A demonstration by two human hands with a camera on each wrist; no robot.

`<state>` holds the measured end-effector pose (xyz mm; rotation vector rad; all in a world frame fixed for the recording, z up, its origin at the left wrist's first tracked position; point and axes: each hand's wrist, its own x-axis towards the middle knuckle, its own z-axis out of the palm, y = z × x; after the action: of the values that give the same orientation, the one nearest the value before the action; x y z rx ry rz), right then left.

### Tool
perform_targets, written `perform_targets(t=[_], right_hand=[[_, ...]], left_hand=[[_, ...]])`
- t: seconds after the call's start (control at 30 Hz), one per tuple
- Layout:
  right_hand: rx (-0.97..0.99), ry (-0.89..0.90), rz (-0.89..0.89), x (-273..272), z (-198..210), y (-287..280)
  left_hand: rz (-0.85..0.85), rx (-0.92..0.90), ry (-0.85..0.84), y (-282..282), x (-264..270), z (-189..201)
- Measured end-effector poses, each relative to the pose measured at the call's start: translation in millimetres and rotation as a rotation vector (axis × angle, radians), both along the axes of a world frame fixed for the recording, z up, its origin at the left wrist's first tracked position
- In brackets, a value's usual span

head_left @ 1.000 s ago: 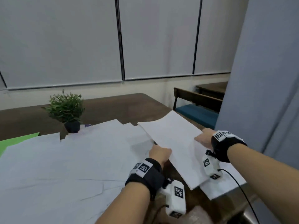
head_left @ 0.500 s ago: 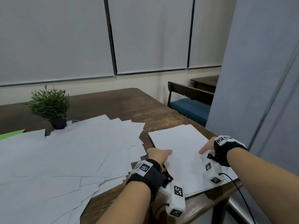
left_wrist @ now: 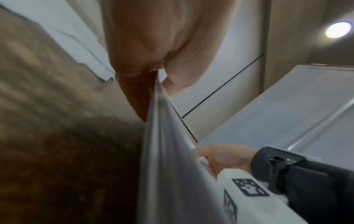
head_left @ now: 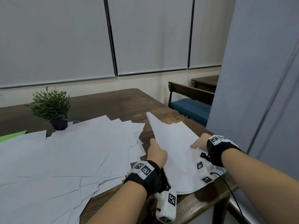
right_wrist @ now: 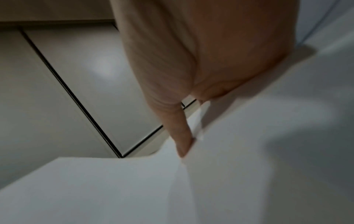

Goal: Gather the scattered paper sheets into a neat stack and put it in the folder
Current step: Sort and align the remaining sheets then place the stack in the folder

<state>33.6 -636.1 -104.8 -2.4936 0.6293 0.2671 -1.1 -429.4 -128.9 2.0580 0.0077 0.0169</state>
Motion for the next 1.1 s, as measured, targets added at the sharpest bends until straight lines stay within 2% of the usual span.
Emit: perform_targets(t=[0.07,0.23,0.3,0.4,0.5,0.6,0.8,0.9,1.0,1.1], right_hand=[[0.162,-0.147,-0.013,6.0,3.1,1.9],[0.620,-0.735,-0.004,14.2,29.2,15.0],[0.777,-0.831,0.036,15.6,39.9,20.4],[0.879,-0.914,0.051,12.3,48.5,25.3],[0.928,-0.918,0.053,11.7,46.8,24.2],[0.914,-0.913,0.054,12.5,43.9,23.2],[0.918,-1.035,0.069,15.3,62.1,26.5],[0.913,-1.007,0.101,15.2,60.6,27.7],[0.825,-0.839,0.109,14.7,41.2,28.5],[0.728,-0.711,0.138,12.9,21.1,30.0]], left_hand=[[0.000,-0.074,-0.140,5.9,3.9,11.9],[-0.082,-0.174,-0.497,18.1,7.4,53.2],[-0.112,-0.255,-0.581,23.6,11.2,65.5],[-0.086,-0.381,-0.604,31.6,12.6,73.5],[-0.103,-0.413,-0.600,32.1,8.4,74.7],[-0.113,-0.316,-0.633,26.6,7.2,77.5],[-0.040,-0.271,-0.758,21.0,5.0,104.8],[0.011,-0.345,-0.645,22.2,10.8,100.3],[0.025,-0.405,-0.439,30.9,13.2,76.5],[-0.024,-0.292,-0.323,37.4,9.8,50.4]])
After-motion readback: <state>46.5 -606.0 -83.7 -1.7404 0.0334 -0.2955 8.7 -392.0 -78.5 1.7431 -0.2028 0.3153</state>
